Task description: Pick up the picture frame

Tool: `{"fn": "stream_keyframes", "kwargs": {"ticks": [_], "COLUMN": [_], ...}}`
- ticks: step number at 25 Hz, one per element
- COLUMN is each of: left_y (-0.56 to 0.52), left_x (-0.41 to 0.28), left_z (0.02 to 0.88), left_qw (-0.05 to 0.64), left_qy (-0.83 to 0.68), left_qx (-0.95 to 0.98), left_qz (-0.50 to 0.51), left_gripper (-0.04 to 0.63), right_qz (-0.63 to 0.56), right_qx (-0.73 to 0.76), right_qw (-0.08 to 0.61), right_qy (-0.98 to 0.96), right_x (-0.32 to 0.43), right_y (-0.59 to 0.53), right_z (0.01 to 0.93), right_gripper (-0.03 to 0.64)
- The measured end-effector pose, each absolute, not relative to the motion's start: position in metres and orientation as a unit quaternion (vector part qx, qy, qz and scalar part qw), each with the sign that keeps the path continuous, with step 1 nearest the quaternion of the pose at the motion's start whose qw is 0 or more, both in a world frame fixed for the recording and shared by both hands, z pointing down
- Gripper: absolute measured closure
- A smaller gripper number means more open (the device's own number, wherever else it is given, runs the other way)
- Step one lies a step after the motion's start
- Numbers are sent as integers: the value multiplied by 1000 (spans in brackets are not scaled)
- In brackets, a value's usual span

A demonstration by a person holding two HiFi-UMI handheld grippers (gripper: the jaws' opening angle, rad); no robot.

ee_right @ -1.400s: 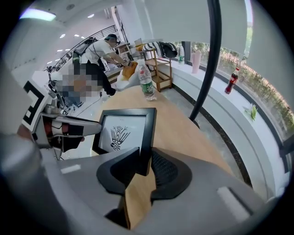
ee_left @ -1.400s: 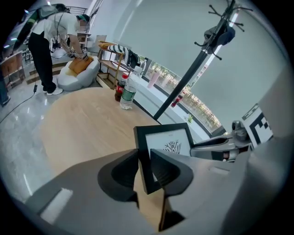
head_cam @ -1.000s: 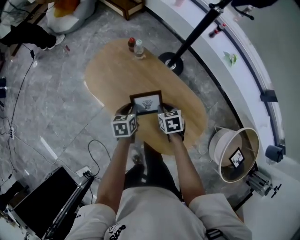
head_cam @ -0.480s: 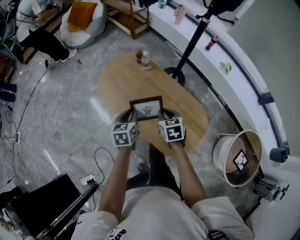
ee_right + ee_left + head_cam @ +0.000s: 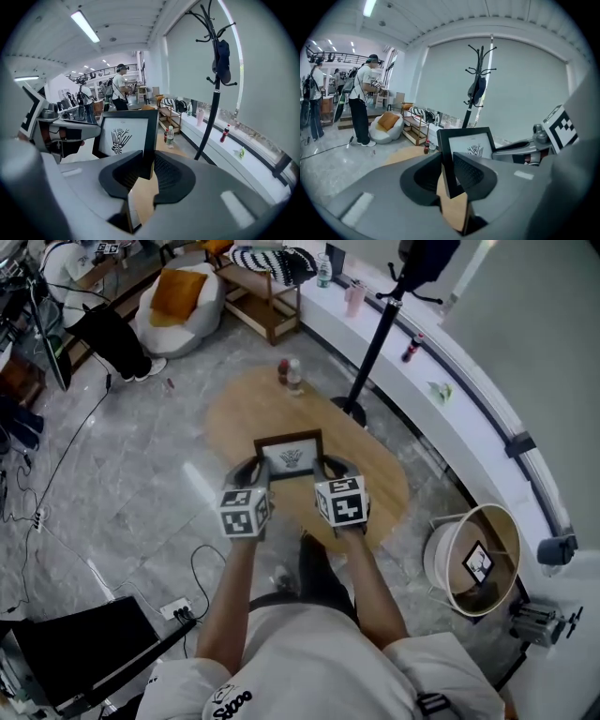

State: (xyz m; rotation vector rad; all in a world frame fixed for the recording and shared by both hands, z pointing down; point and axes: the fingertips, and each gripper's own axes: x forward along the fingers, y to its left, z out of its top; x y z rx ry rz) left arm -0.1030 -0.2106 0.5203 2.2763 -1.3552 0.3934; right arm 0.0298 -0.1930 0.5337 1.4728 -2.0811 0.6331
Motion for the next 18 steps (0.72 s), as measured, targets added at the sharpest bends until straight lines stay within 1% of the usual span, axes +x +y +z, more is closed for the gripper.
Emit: {"fn": "stream_keyframes", "kwargs": {"ticks": [9,18], "left_y": [-182,-159], "left_x": [-121,-139], "left_z": [459,387], "left_qw": [189,127], "left_qy": [-498,-492], "left_qx": [840,859], "left_qz": [103,64], "left_gripper": [509,509], "right_qz": [188,130], "right_qx": [552,565], "right_qw": [229,192], "right_qy": [-780,-792], "right_x": [13,-7], "right_y": [-166,-141], "right_z": [471,400], "right_gripper": [537,534]}}
